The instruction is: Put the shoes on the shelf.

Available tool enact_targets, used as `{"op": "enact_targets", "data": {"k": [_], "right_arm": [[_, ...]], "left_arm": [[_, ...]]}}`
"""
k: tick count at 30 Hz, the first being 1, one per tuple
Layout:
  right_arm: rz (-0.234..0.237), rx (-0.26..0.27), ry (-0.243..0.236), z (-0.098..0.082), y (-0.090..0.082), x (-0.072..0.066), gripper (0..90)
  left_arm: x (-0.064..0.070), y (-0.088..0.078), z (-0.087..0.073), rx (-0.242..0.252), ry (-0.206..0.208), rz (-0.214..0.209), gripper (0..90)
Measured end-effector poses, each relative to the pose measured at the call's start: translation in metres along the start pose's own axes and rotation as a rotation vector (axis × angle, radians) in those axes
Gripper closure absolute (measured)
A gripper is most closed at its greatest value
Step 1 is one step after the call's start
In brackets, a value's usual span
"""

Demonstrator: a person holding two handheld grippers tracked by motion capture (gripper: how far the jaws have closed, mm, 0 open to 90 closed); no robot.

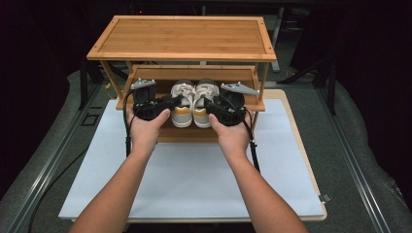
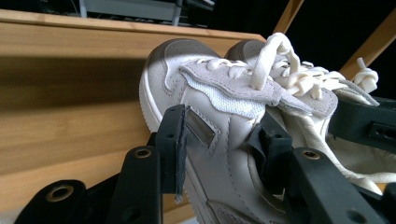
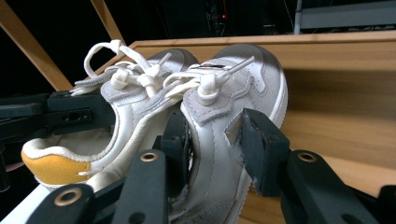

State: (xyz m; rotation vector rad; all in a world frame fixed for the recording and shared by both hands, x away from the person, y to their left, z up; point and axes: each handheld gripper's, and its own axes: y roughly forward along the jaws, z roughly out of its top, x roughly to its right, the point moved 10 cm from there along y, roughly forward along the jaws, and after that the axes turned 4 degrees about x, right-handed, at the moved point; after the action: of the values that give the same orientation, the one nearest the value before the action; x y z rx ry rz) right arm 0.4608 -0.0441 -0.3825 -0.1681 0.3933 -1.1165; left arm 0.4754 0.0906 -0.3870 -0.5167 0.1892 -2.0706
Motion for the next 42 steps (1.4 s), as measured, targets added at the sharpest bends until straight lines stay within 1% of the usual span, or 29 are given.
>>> {"op": "enact_targets", "data": {"k": [1,6,7,10,11,14,17,20,21,23,25,27,30,31,32,35,36,38,39,40,41,42], "right_arm": [[0.001,0.008,0.003,0.002,0.002,0.000,63.1],[0.009,-0.002,0.004,0.006,0.007,0.002,63.2],[0.008,0.002,0.001,0.007,0.008,0.003,63.1],[0.008,-0.007,0.002,0.009,0.011,0.005,63.1],[0.000,-0.005,0.002,0.010,0.012,0.006,63.1],[0.000,-0.008,0.005,0.012,0.016,0.009,63.1],[0.001,-0.010,0.018,0.013,0.018,0.013,63.1],[0.000,-0.006,0.025,0.013,0.022,0.016,63.0],[0.003,-0.012,0.026,0.013,0.022,0.017,63.0],[0.004,-0.005,0.036,0.014,0.025,0.019,63.0],[0.004,-0.008,0.050,0.013,0.028,0.020,63.0],[0.002,-0.018,0.050,0.012,0.031,0.020,63.0],[0.008,-0.010,0.065,0.012,0.036,0.021,63.0],[0.003,-0.015,0.067,0.012,0.037,0.022,63.0],[0.003,-0.015,0.072,0.012,0.038,0.022,62.9],[0.007,-0.010,0.076,0.014,0.041,0.023,62.9],[0.006,-0.013,0.078,0.013,0.042,0.024,62.8],[0.003,-0.038,0.080,0.011,0.042,0.026,62.6],[0.005,-0.041,0.086,0.011,0.042,0.027,62.2],[-0.003,-0.036,0.090,0.012,0.043,0.028,61.6],[0.002,-0.033,0.082,0.012,0.044,0.028,61.3],[-0.004,-0.044,0.072,0.012,0.044,0.029,60.8]], "left_arm": [[-0.001,0.001,0.001,-0.002,-0.002,-0.001,60.8],[-0.003,0.004,0.006,-0.003,0.005,0.010,60.8],[-0.003,0.006,0.006,-0.003,0.000,0.009,60.8],[-0.005,0.010,0.007,-0.004,-0.012,0.003,60.8],[-0.005,0.012,0.007,-0.003,-0.015,0.001,60.8],[-0.006,0.017,0.008,-0.006,-0.020,-0.004,60.8],[-0.007,0.021,0.010,-0.007,-0.026,-0.009,60.8],[-0.009,0.025,0.011,-0.015,-0.021,-0.007,60.8],[-0.010,0.026,0.011,-0.018,-0.018,-0.009,60.8],[-0.011,0.028,0.011,-0.023,-0.020,-0.009,60.7],[-0.013,0.031,0.012,-0.023,-0.025,-0.002,60.7],[-0.015,0.033,0.012,-0.026,-0.026,0.002,60.7],[-0.018,0.036,0.012,-0.030,-0.036,0.005,60.7],[-0.018,0.037,0.013,-0.031,-0.042,0.003,60.7],[-0.019,0.038,0.014,-0.025,-0.037,0.004,60.7],[-0.021,0.040,0.014,-0.031,-0.040,0.002,60.6],[-0.021,0.040,0.014,-0.037,-0.029,0.005,60.4],[-0.021,0.041,0.014,-0.037,-0.029,0.011,59.9],[-0.021,0.042,0.015,-0.037,-0.018,0.014,59.5],[-0.021,0.042,0.015,-0.036,-0.013,0.017,59.2],[-0.020,0.042,0.016,-0.037,-0.014,0.020,59.0],[-0.020,0.043,0.016,-0.040,-0.016,0.024,58.8]]}}
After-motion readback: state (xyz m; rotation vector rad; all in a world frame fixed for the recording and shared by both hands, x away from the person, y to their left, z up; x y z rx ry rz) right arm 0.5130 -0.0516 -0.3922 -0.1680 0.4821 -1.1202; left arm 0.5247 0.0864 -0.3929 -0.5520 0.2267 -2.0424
